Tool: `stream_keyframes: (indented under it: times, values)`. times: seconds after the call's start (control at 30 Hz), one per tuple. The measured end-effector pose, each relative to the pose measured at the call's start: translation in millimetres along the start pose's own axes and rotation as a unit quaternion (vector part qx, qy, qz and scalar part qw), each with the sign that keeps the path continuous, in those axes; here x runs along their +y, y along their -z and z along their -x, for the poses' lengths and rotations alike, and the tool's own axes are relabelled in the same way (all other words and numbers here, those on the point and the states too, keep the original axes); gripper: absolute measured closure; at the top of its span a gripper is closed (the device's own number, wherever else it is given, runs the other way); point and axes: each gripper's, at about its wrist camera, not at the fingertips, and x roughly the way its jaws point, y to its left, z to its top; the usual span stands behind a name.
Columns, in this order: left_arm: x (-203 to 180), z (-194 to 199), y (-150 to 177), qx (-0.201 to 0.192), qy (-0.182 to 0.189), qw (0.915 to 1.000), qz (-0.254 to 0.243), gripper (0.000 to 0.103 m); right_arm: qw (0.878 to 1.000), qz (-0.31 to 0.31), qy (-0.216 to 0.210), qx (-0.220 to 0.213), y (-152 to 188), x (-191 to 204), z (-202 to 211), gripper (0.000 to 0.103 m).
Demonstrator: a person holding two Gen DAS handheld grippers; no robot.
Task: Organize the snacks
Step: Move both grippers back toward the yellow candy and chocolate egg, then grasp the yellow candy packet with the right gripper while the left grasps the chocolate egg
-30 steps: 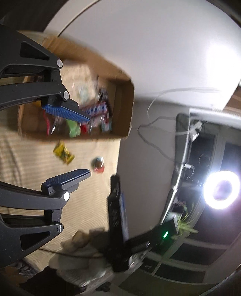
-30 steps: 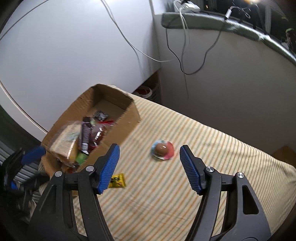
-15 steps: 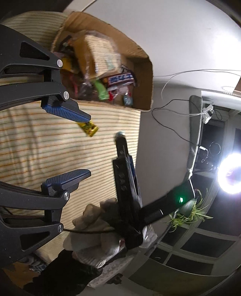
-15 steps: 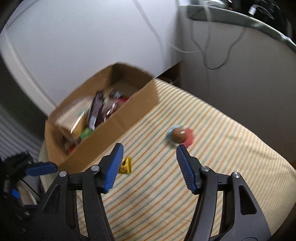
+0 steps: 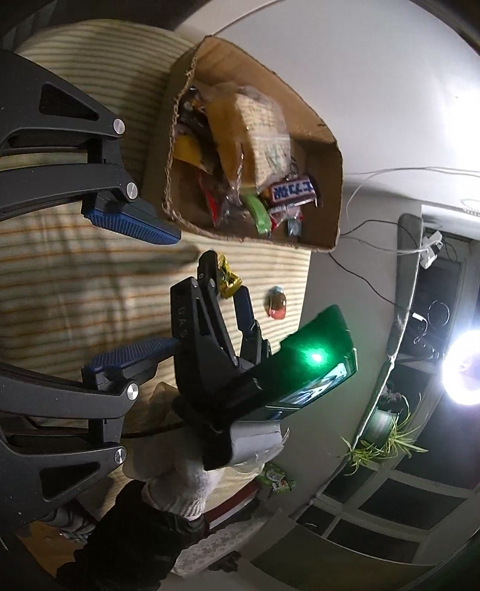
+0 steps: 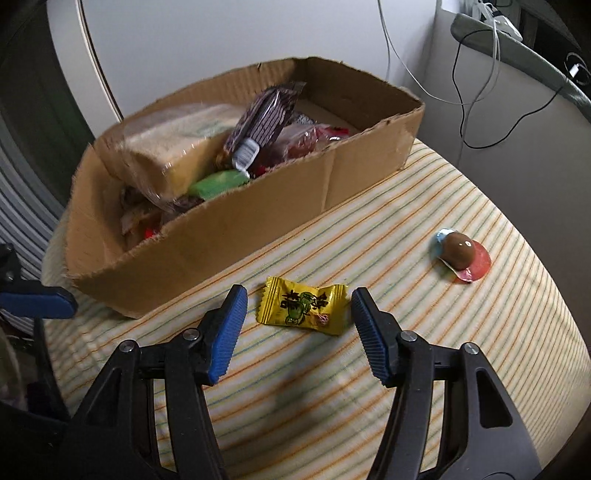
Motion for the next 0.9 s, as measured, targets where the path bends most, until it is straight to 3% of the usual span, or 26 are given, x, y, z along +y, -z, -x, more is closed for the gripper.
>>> stream_keyframes:
  times: [0.07,0.13,0.3,0.63,0.9]
  values:
    - [2.5,-0.9,0.3,0.000,0.000,1.0000,0.004,0.051,1.000,0.004,0.010,0.001,1.0,1.6,-2.7,0.042]
    - [3.2,-2.5,-0.4,0.001,0.000,1.0000,0.004,0.051,1.000,0.003,0.020,0.003,0.2,0.8,-2.9,0.052]
    - [0.3,-8.1,-0.2,0.002,0.000,1.0000,-0.001,0.052,1.000,-0.005,0.027,0.006,1.9,-4.6,-4.4,0.063]
    - [-16.2,-29.1,-16.4,0.004,0.013,0.9999,-0.008,0.052,0.997,-0.056,0.048,0.004,29.2,-53.6,15.9,0.069]
    - [-37.8,-86.0,-47.7,0.019,0.002,0.9995,-0.025,0.052,0.990,-0.112,0.080,0.002,57.8,-107.2,40.7,0.069]
